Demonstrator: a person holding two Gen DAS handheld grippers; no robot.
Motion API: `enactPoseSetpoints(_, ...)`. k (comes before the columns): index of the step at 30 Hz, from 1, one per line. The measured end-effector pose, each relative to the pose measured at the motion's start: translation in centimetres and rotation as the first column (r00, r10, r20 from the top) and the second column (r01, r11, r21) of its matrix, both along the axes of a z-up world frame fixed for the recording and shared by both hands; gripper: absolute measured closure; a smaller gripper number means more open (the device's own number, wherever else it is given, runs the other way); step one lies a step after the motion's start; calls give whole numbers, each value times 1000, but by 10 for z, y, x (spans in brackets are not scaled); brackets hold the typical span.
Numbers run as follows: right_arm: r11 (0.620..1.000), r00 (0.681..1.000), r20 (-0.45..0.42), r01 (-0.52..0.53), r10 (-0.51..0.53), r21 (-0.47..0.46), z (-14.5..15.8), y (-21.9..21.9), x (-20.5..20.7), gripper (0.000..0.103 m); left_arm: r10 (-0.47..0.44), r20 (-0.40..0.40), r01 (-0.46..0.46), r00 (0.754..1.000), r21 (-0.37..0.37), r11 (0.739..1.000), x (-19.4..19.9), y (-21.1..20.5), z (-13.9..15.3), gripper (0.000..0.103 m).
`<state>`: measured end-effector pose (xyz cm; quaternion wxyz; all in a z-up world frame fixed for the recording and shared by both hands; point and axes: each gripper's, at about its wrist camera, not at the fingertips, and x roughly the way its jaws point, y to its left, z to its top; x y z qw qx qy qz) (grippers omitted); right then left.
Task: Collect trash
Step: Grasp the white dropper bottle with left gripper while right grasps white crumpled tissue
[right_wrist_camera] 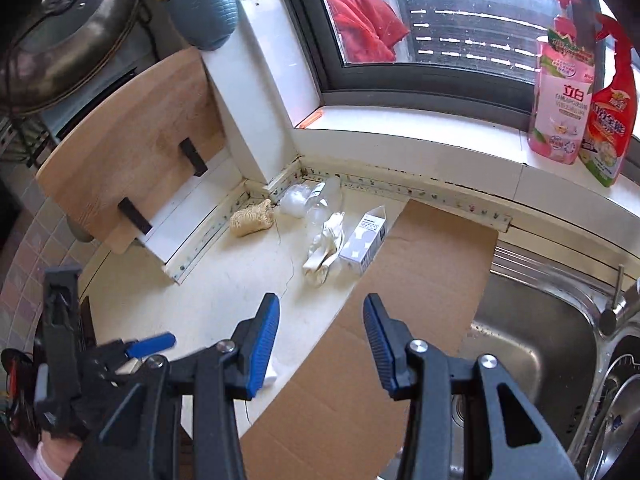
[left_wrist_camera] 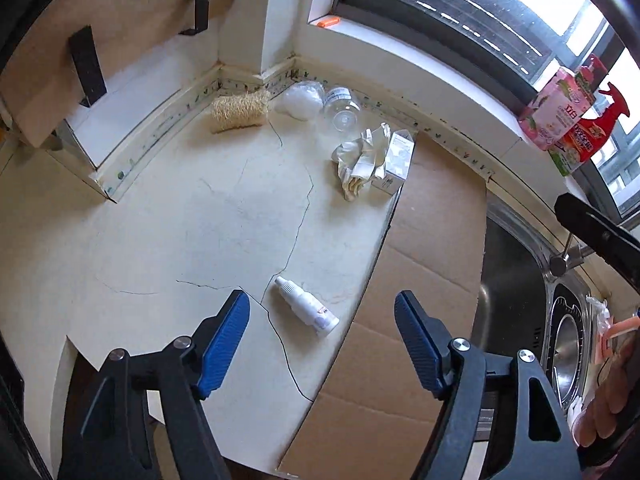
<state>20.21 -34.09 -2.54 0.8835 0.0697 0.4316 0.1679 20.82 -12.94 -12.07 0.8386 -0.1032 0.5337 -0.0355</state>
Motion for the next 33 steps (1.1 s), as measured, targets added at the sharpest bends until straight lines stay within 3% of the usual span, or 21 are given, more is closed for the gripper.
enactPoseSetpoints(7, 999, 999, -35, 33, -33, 10, -35, 6, 39, 59, 72, -118, -76, 990, -31, 997, 30, -7, -59, 39)
enactPoseSetpoints(15, 997, 993, -86, 80, -80, 0, -73, 10, 79, 59, 115, -180, -123, 977, -30, 992, 42, -17, -101, 43)
enactPoseSetpoints(17, 996, 992, -100, 85, -83, 23, -80, 9, 85, 59, 121, -180, -127, 976, -25, 992, 42, -19, -107, 46)
enactPoseSetpoints(20, 992, 989, -126, 86, -74, 89, -89, 9, 93, 59, 127, -188, -134, 974, -26, 991, 41, -19, -113, 66)
enactPoseSetpoints(24, 984, 987, -148, 90, -68, 154, -100, 15, 102, 59, 140, -179, -150, 974, -45, 988, 40, -13, -117, 78)
enactPoseSetpoints(28, 978, 982, -179, 85, -51, 190, -115, 30, 110, 59, 132, -164, -145, 977, -65, 987, 41, -8, -119, 80)
enactPoseSetpoints(33, 980, 978, -203, 87, -51, 177, -131, 49, 119, 59, 151, -102, -153, 983, -9, 988, 38, 9, -112, 81)
